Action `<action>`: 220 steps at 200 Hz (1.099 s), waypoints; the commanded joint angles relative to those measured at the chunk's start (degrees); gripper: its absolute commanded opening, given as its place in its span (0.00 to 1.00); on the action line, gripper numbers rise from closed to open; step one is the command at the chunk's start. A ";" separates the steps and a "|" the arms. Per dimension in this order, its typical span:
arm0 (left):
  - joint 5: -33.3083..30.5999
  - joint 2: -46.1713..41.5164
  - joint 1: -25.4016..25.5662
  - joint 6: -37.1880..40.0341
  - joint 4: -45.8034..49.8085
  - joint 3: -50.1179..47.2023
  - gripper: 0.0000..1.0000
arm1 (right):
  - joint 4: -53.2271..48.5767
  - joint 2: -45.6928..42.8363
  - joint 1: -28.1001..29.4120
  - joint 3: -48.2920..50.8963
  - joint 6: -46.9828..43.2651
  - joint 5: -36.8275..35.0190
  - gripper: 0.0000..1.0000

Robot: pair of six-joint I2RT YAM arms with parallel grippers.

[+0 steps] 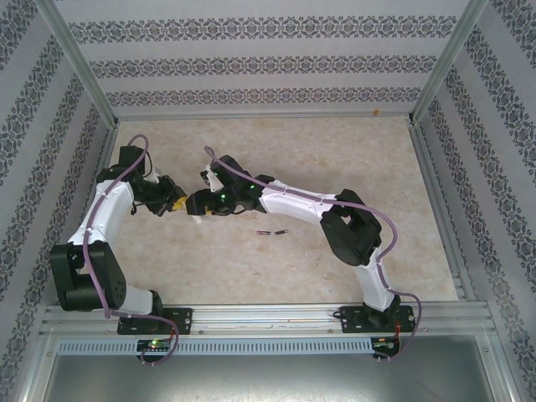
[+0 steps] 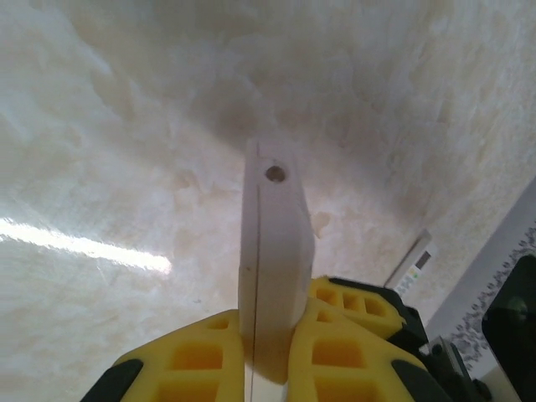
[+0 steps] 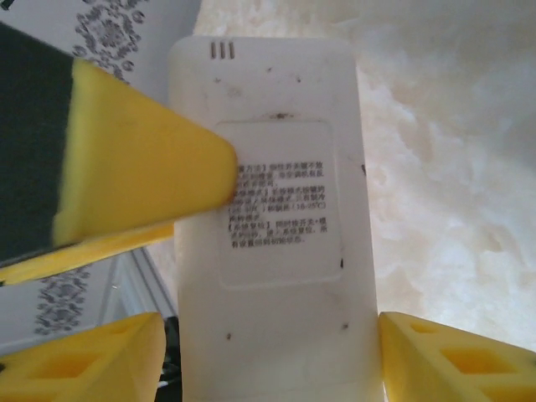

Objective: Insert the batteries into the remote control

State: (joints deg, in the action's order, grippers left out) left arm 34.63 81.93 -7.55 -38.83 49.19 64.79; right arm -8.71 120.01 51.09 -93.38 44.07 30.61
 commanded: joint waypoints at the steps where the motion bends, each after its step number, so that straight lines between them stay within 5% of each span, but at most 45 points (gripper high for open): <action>1: -15.61 1.94 1.21 7.42 8.34 7.81 0.09 | 2.91 -5.08 -2.44 0.17 -1.82 3.32 0.75; 24: -37.45 7.81 7.46 15.34 16.99 17.24 0.06 | 2.97 -10.40 -7.22 6.96 -4.88 2.08 0.78; 47: -52.53 18.82 12.84 19.44 21.15 25.40 0.06 | -1.89 -13.84 -11.59 11.79 -8.87 -1.37 0.79; 110: -69.02 51.09 18.57 24.25 26.43 54.77 0.06 | -27.23 -19.11 -17.24 13.76 -19.34 -22.12 0.81; 134: -68.82 59.48 18.83 24.85 27.84 63.35 0.13 | -27.72 -22.66 -21.34 18.77 -18.62 -22.90 0.81; 168: -64.59 66.25 19.31 25.34 28.33 70.96 0.36 | -27.77 -28.34 -26.42 24.52 -16.85 -25.09 0.82; 220: -46.62 56.34 19.69 20.25 27.50 70.75 0.67 | -30.20 -32.36 -32.89 29.48 -19.50 -31.92 0.88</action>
State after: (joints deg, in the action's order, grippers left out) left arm -24.10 147.06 11.20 -15.66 74.67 134.28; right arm -36.07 88.09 20.40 -66.06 26.68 3.31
